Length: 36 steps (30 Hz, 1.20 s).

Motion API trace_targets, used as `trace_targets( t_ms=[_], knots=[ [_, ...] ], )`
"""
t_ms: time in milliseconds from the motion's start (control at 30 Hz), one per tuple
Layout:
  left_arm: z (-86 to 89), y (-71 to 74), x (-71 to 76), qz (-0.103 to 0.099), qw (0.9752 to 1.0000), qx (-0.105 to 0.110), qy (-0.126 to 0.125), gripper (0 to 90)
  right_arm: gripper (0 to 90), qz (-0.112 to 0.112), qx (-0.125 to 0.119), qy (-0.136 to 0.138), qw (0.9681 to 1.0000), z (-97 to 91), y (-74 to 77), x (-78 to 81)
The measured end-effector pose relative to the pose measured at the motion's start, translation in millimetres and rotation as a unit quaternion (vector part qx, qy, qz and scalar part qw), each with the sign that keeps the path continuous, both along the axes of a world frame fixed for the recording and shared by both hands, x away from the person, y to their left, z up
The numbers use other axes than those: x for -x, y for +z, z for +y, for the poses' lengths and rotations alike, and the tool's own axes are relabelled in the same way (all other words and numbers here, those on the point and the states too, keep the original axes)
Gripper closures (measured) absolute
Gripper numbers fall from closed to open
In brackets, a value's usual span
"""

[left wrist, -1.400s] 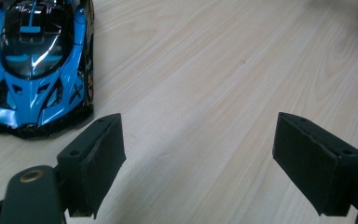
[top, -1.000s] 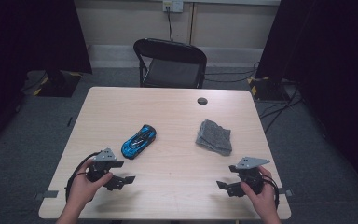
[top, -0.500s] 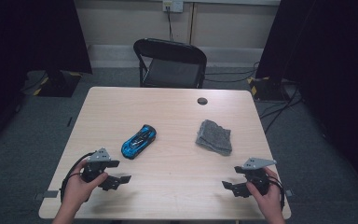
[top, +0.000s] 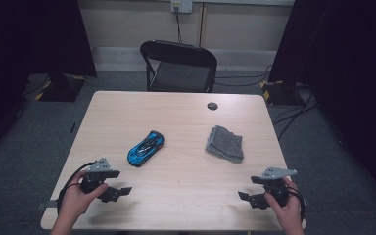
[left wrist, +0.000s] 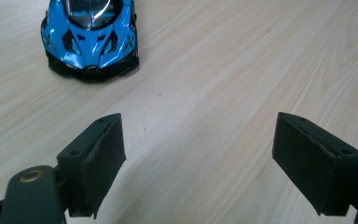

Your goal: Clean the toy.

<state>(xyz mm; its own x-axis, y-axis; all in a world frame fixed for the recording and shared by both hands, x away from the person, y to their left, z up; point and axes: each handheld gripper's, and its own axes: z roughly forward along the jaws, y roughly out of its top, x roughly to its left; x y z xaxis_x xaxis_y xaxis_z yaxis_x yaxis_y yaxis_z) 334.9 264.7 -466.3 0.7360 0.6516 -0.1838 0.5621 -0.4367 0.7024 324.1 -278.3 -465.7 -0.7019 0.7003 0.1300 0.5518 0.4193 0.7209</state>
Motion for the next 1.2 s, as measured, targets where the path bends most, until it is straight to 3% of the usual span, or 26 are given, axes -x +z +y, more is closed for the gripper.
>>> trace_targets(
  t_ms=[200,733,933,1200],
  knots=[
    [5.6,-2.9,3.3,0.006,0.9998,-0.01,-0.013,16.7,17.9,0.001,-0.002,-0.006,1.0,-8.6,-1.2,0.4],
    [22.7,-8.0,4.9,-0.01,0.9994,-0.021,-0.026,16.7,18.0,-0.002,-0.005,-0.005,1.0,-19.8,-4.7,1.8],
    [27.5,-11.2,5.0,-0.02,0.9984,-0.041,-0.034,17.1,18.9,0.001,0.011,-0.001,0.9999,-21.9,-9.1,-0.1],
    [32.6,-17.5,5.2,-0.018,0.9974,-0.063,-0.03,17.7,18.9,-0.002,0.034,-0.011,0.9994,-25.4,-15.3,-2.9]
  ],
)
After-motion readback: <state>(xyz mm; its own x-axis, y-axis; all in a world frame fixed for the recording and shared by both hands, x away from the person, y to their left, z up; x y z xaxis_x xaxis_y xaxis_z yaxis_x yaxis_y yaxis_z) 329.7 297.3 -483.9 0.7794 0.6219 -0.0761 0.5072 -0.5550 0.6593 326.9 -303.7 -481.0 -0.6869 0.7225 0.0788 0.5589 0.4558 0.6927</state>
